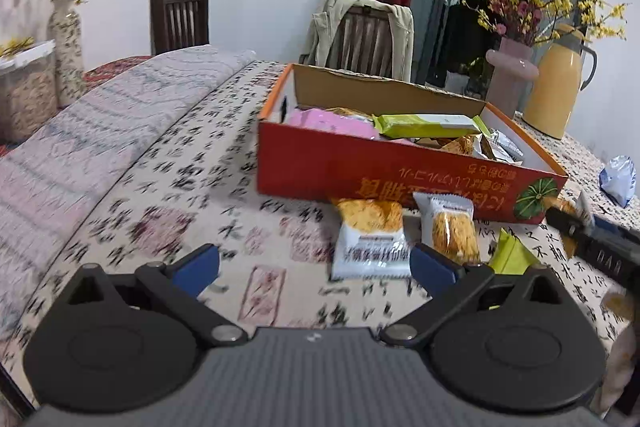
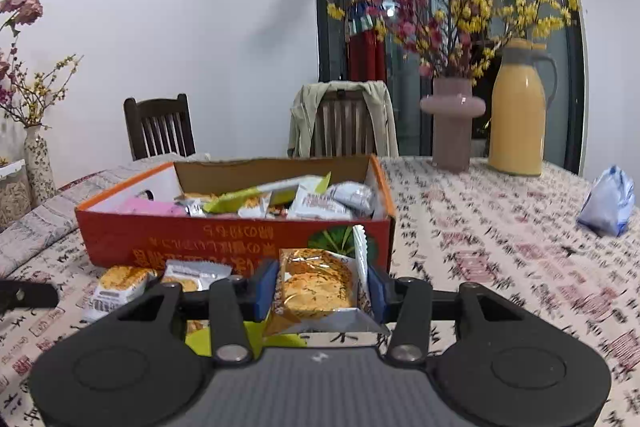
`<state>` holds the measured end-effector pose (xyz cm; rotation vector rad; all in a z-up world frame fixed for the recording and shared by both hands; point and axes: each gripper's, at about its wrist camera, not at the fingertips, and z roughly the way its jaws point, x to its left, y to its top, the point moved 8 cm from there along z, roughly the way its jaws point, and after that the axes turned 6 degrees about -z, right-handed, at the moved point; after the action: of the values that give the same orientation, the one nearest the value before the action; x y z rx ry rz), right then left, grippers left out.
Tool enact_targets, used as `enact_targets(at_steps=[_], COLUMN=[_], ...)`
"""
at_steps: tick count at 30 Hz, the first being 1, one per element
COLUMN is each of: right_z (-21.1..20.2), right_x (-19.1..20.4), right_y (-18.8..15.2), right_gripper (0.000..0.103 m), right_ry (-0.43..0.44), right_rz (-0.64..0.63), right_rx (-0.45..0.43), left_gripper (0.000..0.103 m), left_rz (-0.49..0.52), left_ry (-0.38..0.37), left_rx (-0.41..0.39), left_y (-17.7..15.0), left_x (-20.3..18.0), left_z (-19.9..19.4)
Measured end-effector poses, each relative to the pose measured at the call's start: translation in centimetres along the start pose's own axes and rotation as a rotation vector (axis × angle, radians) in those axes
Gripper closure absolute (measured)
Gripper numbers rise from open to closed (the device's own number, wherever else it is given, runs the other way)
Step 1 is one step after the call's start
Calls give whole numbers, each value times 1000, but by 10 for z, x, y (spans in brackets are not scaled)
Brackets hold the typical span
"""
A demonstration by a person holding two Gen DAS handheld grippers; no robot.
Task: Organize snacks
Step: 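Carry the biscuit packet in the right gripper toward the box, then grasp the white-labelled biscuit packet with the left gripper while the right holds its packet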
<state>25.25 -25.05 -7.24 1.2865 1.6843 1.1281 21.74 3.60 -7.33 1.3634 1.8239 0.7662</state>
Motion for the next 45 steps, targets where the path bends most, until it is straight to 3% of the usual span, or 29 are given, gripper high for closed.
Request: enact_targets(at_steps=[7,14,16,18,19,37,45], right_z=[2,1,1,1,1,-6,-22], right_x=[4,4,4,4,3,5,21], right_y=[-5,-6,-6,-6,-6,-2,37], right_gripper=[57,56,56,56,56,56,56], right_ry=[12,25,25,24,24,21,62], right_rz=[-18,-8,-8,-8,-7,-15,-53], right_rx=[6,4,4,3,3,-8,-103], left_gripper=[7,22,33,54,58,60,60], left_rz=[25,27,3,10,10,39,54], left_ry=[12,21,-6,-4,-13,-64,-90], left_rx=[29,88,119,118,120,-5,-99], left_y=[8,7,6,6,5,26,55], left_x=[-24,-34,-34,-34,-35,-38,-50], left_z=[34,61,68,71,71,22,-1])
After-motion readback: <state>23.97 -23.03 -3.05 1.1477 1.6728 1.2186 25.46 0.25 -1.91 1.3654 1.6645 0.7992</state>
